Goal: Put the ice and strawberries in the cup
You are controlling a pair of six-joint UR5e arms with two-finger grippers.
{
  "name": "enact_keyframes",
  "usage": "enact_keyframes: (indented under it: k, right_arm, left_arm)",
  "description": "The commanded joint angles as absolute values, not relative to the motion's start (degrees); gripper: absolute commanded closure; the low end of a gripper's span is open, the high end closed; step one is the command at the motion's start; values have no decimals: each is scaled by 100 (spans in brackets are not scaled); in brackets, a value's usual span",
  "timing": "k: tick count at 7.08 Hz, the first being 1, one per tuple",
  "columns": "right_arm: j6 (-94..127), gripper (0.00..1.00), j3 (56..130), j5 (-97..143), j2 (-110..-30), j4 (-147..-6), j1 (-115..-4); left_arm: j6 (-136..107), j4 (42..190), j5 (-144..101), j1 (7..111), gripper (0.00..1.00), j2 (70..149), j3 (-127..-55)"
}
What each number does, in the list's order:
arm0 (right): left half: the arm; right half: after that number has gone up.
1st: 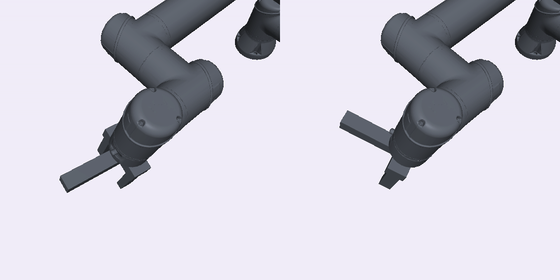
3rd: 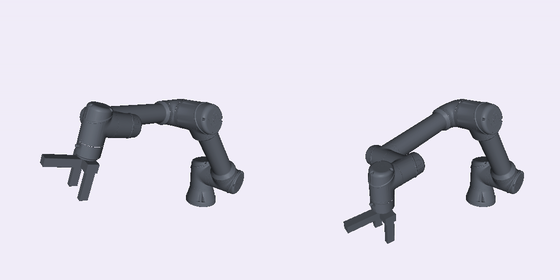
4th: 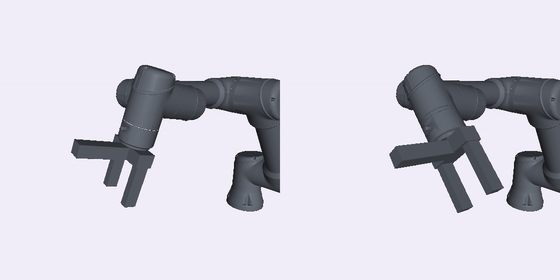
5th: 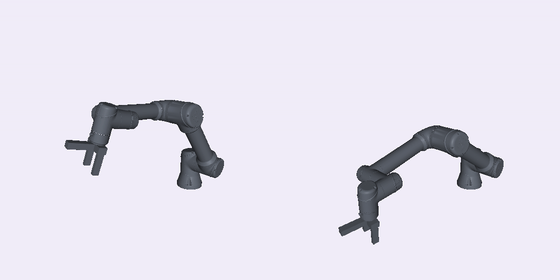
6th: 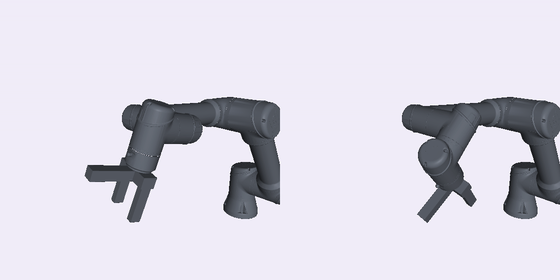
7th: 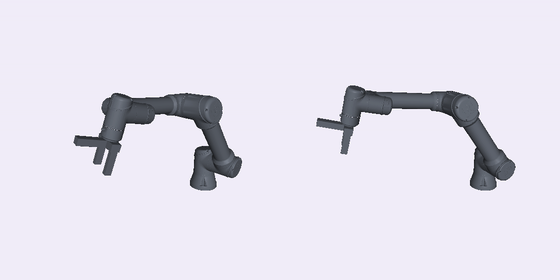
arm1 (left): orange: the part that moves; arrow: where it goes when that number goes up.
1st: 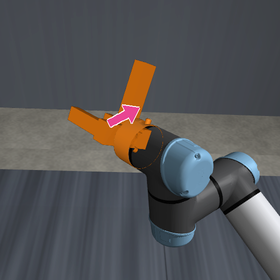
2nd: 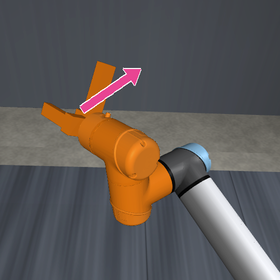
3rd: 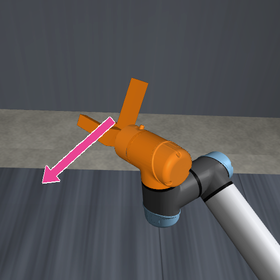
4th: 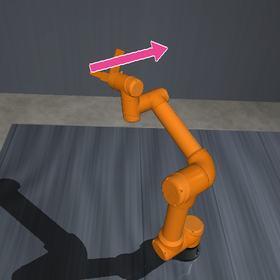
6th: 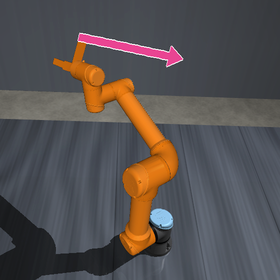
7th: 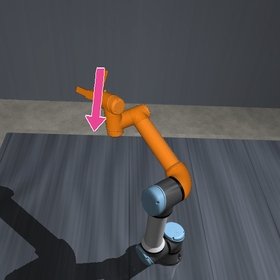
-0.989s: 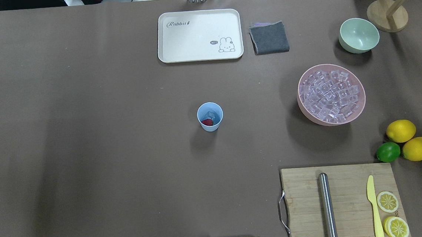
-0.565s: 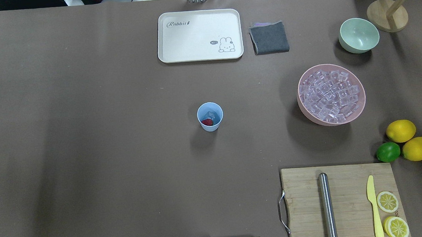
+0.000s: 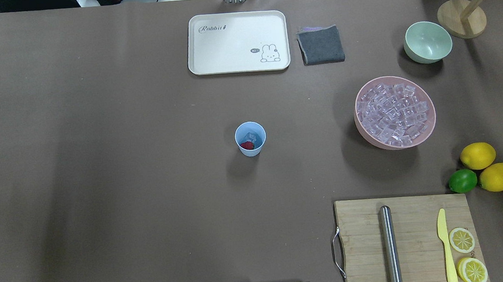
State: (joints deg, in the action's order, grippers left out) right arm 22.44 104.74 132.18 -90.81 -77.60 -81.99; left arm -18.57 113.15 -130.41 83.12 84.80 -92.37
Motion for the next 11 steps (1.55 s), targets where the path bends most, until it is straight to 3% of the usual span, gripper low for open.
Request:
enact_keyframes:
  k: [1, 8, 11]
  right_arm:
    - [2241, 0, 10538, 13192, -9166, -7743, -8200]
    - [2232, 0, 10591, 13175, -9211, -7726, -8200]
    - [2232, 0, 10591, 13157, -9579, -7717, -8174]
  left_arm:
    - [-1672, 11495, -13052, 8314, 3, 8421, -9193]
    - [-1494, 11944, -12481, 8332, 3, 8182, -9150]
    - [-1503, 11944, -12542, 8332, 2, 8226, -9176]
